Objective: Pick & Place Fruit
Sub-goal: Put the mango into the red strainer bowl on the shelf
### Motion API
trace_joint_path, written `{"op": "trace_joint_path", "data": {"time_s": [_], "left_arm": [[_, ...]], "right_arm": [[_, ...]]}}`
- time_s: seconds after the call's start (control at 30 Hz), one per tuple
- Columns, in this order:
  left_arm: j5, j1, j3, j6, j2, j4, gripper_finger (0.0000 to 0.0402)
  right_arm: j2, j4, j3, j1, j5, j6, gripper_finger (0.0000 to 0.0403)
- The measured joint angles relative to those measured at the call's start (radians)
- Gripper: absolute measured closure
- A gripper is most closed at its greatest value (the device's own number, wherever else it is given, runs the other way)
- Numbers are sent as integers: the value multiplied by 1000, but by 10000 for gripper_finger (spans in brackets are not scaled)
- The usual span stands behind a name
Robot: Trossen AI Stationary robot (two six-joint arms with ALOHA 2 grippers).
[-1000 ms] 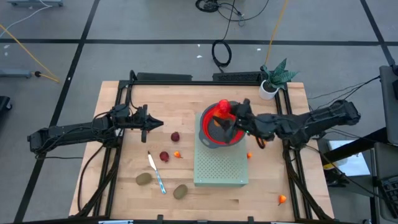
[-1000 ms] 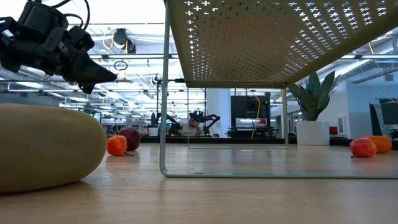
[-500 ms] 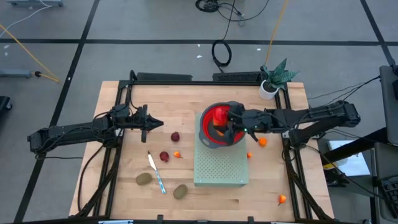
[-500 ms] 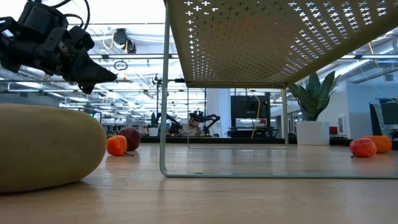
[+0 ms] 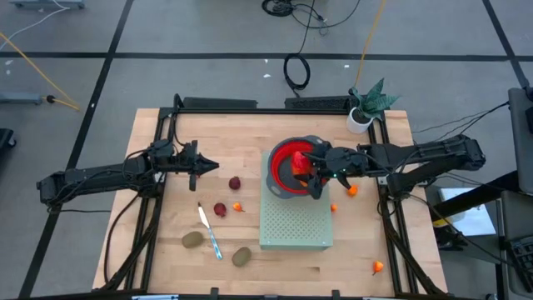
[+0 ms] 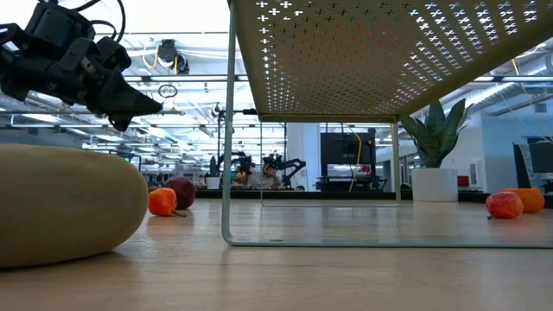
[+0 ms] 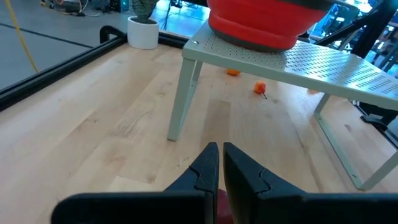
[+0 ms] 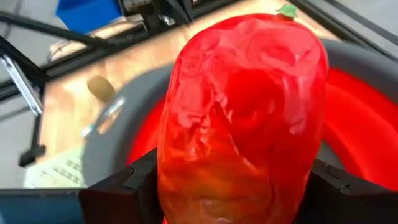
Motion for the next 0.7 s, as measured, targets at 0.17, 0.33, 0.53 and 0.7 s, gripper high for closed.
{"op": "trace_joint_path", "data": {"time_s": [0.17,0.33,0.53,0.7], "left_arm": [[0,0,0,-52,0,0,380],[0,0,0,-103,0,0,380],[0,0,0,-98,0,0,380],[0,0,0,-97,0,0,380]], "right_arm": [[2,-12,0,-31,1,-47,169],[5,-44,0,-66,-55,-60,165],[5,-69,0,-93,-78,-83,164],[5,-69,0,-119,-108,-112,163]]}}
